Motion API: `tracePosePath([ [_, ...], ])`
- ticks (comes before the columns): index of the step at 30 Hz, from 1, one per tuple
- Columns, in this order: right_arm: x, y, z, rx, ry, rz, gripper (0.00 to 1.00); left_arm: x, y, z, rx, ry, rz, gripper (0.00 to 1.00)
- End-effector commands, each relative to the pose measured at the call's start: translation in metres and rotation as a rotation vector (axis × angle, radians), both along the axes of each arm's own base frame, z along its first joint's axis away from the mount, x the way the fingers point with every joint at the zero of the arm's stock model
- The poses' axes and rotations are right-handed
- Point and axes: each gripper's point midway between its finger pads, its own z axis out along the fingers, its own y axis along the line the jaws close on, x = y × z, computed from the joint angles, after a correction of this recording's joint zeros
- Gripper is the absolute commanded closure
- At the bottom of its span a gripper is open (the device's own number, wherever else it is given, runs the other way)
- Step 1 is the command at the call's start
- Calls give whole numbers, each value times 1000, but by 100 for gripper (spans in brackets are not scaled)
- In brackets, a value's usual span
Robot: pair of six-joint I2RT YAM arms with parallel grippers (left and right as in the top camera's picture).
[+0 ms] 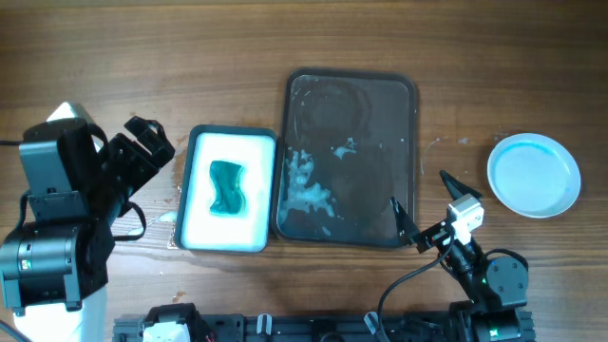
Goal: Clean dirty plates on tray and stack at the side
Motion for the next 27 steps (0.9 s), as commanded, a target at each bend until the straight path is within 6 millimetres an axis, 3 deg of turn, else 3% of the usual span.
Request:
tracePosePath([
  [1,0,-2,3,14,-9,-10,0,-10,1,8,7,-29,18,0],
  [3,0,-2,3,14,-9,-10,0,-10,2,25,69,-156,12,0],
  [6,0,-2,3,14,-9,-10,0,-10,-21,37,137,-418,-142,0],
  [8,0,-2,3,14,-9,-10,0,-20,-31,17,201,-541,-228,0],
  [14,0,-2,3,14,-9,-10,0,-44,-25,-54,228,-725,-184,0],
  [18,0,-2,3,14,-8,-10,0,-30,-26,-88,224,-730,-190,0],
  [23,0,-2,3,14,-8,-10,0,-13,-31,-145,202,-693,-216,0],
  [27,0,-2,3,14,-9,-10,0,-13,-32,-148,201,-684,-219,0],
])
